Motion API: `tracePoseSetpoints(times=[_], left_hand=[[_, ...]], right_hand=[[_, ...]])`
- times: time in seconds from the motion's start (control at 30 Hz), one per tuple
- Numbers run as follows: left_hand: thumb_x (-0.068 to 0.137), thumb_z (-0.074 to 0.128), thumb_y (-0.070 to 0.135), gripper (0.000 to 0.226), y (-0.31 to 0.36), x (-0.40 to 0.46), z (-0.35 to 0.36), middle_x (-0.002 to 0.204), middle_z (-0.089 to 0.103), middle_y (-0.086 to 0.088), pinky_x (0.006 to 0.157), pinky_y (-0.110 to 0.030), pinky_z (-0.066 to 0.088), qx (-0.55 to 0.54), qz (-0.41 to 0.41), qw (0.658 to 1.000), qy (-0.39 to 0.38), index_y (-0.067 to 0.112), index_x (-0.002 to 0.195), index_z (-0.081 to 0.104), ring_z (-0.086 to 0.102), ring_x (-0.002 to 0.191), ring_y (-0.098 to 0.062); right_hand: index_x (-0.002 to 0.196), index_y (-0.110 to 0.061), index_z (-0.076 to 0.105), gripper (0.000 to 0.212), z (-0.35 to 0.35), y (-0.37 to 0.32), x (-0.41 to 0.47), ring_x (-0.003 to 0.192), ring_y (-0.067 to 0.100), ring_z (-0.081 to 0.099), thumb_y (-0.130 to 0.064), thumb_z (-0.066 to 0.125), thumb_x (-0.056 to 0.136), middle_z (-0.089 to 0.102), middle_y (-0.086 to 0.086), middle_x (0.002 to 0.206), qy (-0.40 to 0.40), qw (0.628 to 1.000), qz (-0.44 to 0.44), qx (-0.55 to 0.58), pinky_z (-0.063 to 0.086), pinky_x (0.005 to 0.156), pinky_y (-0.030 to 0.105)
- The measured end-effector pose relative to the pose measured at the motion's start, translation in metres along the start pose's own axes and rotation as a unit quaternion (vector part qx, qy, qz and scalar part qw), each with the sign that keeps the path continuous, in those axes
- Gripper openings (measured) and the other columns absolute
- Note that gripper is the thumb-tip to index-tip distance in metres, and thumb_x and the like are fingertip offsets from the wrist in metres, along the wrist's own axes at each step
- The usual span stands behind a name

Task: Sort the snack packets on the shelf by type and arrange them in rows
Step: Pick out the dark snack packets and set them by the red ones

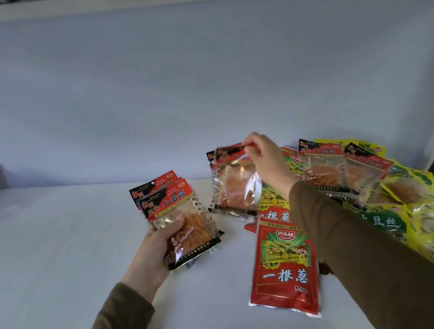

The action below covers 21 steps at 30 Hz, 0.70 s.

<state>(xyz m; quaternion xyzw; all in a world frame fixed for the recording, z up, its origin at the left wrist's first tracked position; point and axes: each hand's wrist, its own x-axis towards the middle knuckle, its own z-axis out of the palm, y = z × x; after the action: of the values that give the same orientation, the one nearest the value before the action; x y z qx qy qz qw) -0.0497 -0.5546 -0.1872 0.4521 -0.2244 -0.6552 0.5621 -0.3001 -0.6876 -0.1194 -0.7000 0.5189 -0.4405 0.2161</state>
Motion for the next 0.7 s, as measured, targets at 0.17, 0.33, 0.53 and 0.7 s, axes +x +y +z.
tracePoseSetpoints(times=[0.17, 0.33, 0.53, 0.7], left_hand=[[0.081, 0.079, 0.013, 0.057, 0.002, 0.0, 0.013, 0.116, 0.075, -0.02, 0.067, -0.04, 0.063, 0.0, -0.009, 1.0, -0.012, 0.005, 0.134, 0.057, 0.077, 0.096, -0.036], [0.081, 0.08, 0.018, 0.054, -0.001, -0.003, 0.028, 0.117, 0.075, -0.017, 0.075, -0.044, 0.064, 0.023, -0.025, 0.999, -0.032, 0.009, 0.13, 0.059, 0.075, 0.103, -0.036], [0.076, 0.08, 0.012, 0.062, -0.001, -0.008, 0.014, 0.116, 0.075, -0.02, 0.067, -0.042, 0.064, -0.005, -0.009, 1.0, 0.012, 0.006, 0.134, 0.057, 0.077, 0.097, -0.036], [0.074, 0.078, 0.014, 0.049, -0.006, -0.02, 0.026, 0.098, 0.078, -0.017, 0.055, -0.034, 0.061, 0.003, -0.027, 0.999, -0.019, 0.002, 0.12, 0.064, 0.078, 0.074, -0.029]], right_hand=[[0.105, -0.018, 0.061, 0.011, -0.02, -0.023, -0.002, 0.067, -0.004, 0.06, -0.015, 0.05, 0.105, 0.061, -0.004, 0.097, 0.041, 0.988, -0.011, 0.146, 0.05, 0.059, 0.012], [0.104, -0.017, 0.063, 0.011, -0.009, -0.042, -0.011, 0.062, -0.005, 0.055, -0.014, 0.053, 0.104, 0.062, -0.008, 0.095, -0.041, 0.994, -0.021, 0.099, 0.043, 0.053, 0.01], [0.099, -0.02, 0.064, 0.013, -0.051, -0.055, 0.0, 0.045, 0.001, 0.047, -0.013, 0.055, 0.103, 0.063, -0.013, 0.076, 0.015, 0.977, 0.028, 0.209, 0.039, 0.041, 0.017], [0.102, -0.014, 0.066, 0.01, -0.01, -0.065, -0.019, 0.039, -0.005, 0.049, -0.012, 0.056, 0.102, 0.065, -0.005, 0.084, -0.133, 0.981, 0.032, 0.138, 0.035, 0.038, 0.011]])
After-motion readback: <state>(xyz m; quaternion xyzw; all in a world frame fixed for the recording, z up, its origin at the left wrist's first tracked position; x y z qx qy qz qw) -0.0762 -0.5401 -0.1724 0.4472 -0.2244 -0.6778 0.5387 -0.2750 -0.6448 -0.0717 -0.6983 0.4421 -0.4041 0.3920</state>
